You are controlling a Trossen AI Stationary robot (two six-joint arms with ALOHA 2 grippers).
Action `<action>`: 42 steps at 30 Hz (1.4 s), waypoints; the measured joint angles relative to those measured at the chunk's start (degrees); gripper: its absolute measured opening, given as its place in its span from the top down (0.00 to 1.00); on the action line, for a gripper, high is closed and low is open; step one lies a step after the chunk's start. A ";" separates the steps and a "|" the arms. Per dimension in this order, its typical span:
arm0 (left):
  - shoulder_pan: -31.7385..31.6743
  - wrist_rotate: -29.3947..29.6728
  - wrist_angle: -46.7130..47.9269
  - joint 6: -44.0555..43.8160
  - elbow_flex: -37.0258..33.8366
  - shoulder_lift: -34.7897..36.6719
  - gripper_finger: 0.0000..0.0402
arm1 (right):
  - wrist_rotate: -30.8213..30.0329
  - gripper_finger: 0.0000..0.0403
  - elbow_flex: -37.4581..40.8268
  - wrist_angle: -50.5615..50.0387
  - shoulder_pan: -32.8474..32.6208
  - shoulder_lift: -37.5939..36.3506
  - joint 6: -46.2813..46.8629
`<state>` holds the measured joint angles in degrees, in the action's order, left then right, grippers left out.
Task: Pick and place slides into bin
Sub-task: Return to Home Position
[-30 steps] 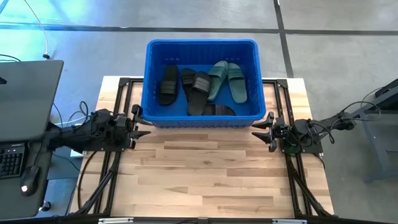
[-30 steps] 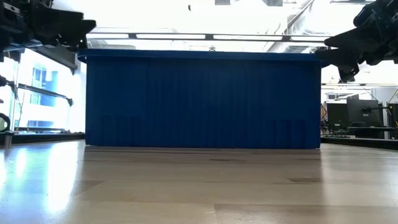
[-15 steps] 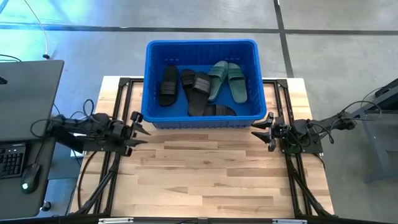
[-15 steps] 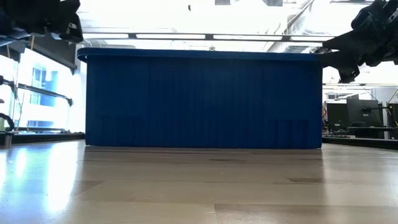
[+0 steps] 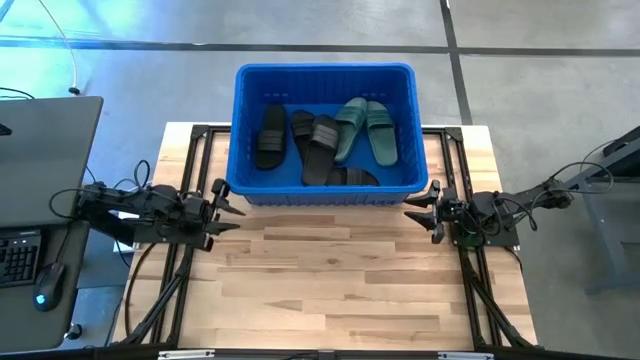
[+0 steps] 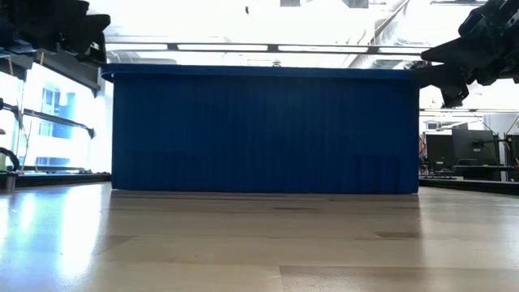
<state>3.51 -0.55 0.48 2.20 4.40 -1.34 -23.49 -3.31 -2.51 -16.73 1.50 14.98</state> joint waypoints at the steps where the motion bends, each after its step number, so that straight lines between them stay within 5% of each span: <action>1: -0.02 -0.03 0.02 0.10 -0.03 -0.01 0.68 | 0.00 0.56 0.00 0.01 0.00 0.00 0.00; 5: -0.17 -3.21 -1.18 1.21 -0.30 -0.13 0.68 | 0.00 0.56 0.00 0.12 0.00 0.00 -0.02; 10: -0.07 -19.97 -7.18 1.46 -1.03 -0.62 0.68 | 0.02 0.56 0.00 -0.02 0.00 0.00 -0.03; 13: -0.11 -23.89 -4.74 0.92 -0.70 -0.65 0.68 | -0.16 0.56 0.00 -0.08 0.00 0.00 -0.85; 19: -0.11 -15.18 7.56 -2.39 -0.72 -1.47 0.68 | -1.75 0.56 0.00 -0.41 0.00 -0.02 -1.11; 24: -0.07 -10.70 6.24 -2.66 -0.70 -2.45 0.68 | -4.35 0.56 0.02 -0.53 -0.02 0.00 -1.10; 42: -0.11 -10.08 7.05 -2.01 -0.61 -2.36 0.68 | -4.92 0.56 0.02 -2.16 0.00 0.00 -4.70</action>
<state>3.40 -10.63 7.53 0.19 3.79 -3.70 -28.40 -3.29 -4.67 -16.73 1.50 10.28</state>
